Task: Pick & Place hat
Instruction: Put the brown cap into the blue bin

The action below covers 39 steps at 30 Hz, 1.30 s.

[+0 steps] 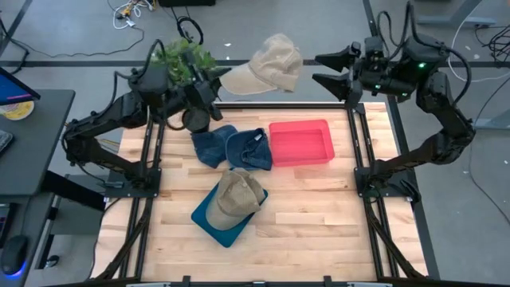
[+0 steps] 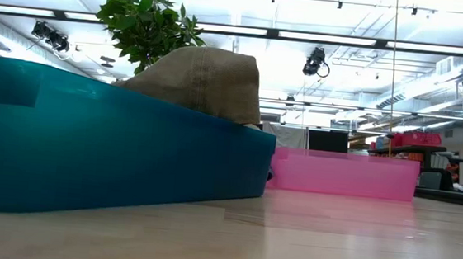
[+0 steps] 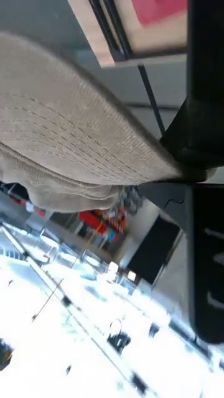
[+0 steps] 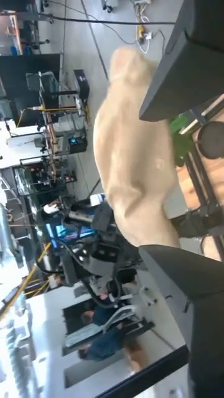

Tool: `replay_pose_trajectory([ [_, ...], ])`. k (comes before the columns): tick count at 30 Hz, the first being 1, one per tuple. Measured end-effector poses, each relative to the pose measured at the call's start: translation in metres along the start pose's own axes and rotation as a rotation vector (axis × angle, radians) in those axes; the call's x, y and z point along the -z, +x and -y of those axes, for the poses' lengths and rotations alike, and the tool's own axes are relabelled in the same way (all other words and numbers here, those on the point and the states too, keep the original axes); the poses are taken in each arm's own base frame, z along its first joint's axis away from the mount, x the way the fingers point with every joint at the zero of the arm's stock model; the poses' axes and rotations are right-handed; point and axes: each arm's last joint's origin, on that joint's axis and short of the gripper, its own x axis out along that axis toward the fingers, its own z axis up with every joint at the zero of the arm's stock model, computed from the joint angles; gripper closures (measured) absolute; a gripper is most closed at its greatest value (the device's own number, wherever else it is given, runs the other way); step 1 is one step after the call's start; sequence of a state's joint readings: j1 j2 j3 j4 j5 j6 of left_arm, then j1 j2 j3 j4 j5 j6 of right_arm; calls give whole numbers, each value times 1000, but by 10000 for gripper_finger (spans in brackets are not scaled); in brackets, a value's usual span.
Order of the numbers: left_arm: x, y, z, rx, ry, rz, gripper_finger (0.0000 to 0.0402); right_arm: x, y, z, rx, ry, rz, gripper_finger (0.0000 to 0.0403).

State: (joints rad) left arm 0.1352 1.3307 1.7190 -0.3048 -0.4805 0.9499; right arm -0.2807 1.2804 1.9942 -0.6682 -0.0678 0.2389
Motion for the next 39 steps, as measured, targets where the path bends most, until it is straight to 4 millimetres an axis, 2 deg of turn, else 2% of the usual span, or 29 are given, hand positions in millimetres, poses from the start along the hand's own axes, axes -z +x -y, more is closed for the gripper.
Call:
replay_pose_trajectory([
  [3,-7,-9,2,-22,97,-22,390,-2,-6,0,7,85,12,62],
  [8,-22,-23,11,-37,343,-70,390,5,-7,9,75,276,-59,65],
  [12,-32,-33,19,-48,542,-148,390,14,-3,20,146,366,-142,70],
  [15,-39,-41,25,-43,630,-182,390,22,4,28,143,403,-192,73],
  [26,-61,-72,43,-9,562,-149,390,47,39,68,-135,522,-338,76],
  [34,-55,-94,63,21,509,-290,390,74,61,85,-347,630,-388,76],
  [39,-57,-103,72,16,399,-287,390,90,73,93,-426,694,-359,76],
])
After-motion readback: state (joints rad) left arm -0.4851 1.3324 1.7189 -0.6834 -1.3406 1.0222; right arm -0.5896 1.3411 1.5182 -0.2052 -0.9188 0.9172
